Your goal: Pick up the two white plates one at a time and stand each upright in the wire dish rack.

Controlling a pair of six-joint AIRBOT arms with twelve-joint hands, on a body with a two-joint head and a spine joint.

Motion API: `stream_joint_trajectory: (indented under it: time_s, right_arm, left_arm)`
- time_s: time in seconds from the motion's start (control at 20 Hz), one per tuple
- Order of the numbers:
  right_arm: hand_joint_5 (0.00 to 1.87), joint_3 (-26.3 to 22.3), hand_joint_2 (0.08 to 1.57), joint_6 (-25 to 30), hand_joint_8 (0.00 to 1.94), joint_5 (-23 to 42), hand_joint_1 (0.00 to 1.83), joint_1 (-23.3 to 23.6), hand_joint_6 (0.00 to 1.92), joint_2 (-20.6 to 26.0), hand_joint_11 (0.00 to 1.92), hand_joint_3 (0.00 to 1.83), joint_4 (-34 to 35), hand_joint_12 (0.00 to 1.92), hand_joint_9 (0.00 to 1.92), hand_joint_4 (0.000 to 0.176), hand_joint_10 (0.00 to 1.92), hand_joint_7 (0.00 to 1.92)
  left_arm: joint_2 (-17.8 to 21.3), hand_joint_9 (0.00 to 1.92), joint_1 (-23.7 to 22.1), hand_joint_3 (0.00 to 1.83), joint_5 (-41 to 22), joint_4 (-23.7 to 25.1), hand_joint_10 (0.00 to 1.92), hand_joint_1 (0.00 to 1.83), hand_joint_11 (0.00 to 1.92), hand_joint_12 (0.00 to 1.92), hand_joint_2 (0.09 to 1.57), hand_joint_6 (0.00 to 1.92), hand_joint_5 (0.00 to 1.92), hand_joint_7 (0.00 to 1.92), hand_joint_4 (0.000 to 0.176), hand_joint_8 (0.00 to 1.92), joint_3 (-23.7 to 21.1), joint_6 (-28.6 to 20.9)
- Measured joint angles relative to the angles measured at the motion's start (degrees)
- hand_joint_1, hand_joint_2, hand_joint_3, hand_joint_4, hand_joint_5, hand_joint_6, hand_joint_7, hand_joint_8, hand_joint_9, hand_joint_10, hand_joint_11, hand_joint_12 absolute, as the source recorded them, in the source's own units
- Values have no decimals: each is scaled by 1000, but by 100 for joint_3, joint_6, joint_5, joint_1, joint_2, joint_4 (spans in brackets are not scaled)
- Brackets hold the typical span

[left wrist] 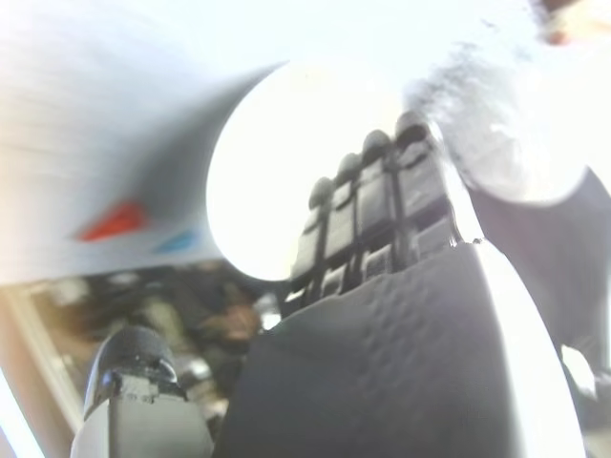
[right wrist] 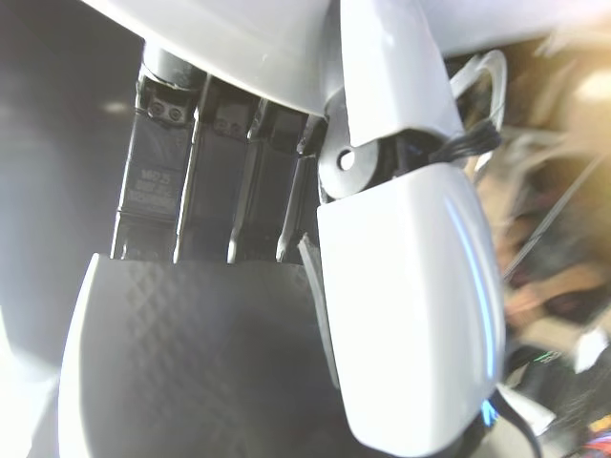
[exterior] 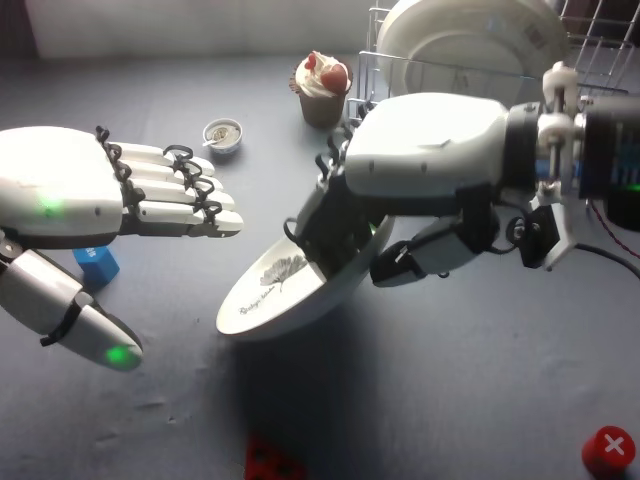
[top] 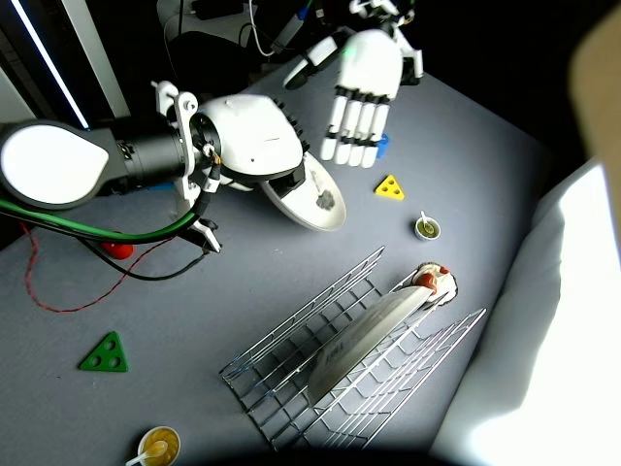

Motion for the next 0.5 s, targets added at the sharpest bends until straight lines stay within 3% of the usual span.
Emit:
stream_joint_trajectory:
  time_s: [0.1, 0.2, 0.5]
  right_arm:
    - [979, -20, 1040, 476, 529, -33, 1496, 164, 903, 33, 1074, 0, -50, 1268, 1130, 0, 729, 1110]
    - [954, -24, 1056, 767, 583, -35, 1493, 282, 918, 101, 1043, 1, -50, 1314, 1071, 0, 825, 1074]
    - [960, 4, 1048, 2363, 541, -184, 1495, 525, 928, 387, 1063, 1, -529, 1267, 1083, 0, 785, 1103]
  left_arm:
    - [13, 74, -138, 2, -39, -98, 2, 0, 70, 16, 919, 1, 47, 68, 0, 1, 42, 0]
    - [46, 96, -260, 0, -42, -332, 10, 0, 87, 23, 916, 8, 63, 87, 0, 10, 76, -2]
    - [107, 103, -317, 0, 286, -356, 6, 0, 100, 27, 905, 4, 70, 97, 0, 5, 122, 0]
